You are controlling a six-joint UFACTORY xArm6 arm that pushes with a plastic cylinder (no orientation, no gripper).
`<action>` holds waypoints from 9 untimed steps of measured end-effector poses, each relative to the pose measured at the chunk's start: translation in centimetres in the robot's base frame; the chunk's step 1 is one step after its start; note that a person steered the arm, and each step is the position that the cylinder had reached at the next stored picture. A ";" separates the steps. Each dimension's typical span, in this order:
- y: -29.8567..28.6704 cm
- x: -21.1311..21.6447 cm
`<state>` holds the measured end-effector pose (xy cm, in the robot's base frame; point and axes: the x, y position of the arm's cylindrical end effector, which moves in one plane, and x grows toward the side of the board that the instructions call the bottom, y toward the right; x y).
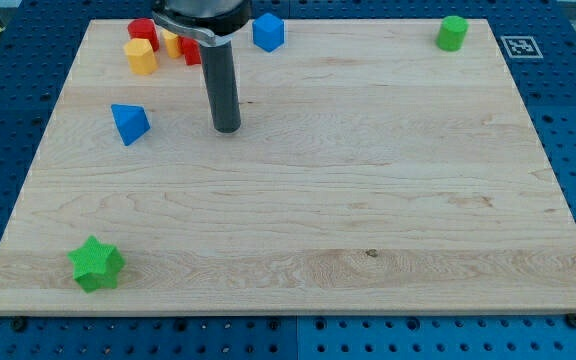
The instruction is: Slide the blue triangle close to the green star
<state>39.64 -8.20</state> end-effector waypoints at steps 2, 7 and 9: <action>-5.9 -2.9; -12.3 0.1; -10.5 2.5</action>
<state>42.13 -18.66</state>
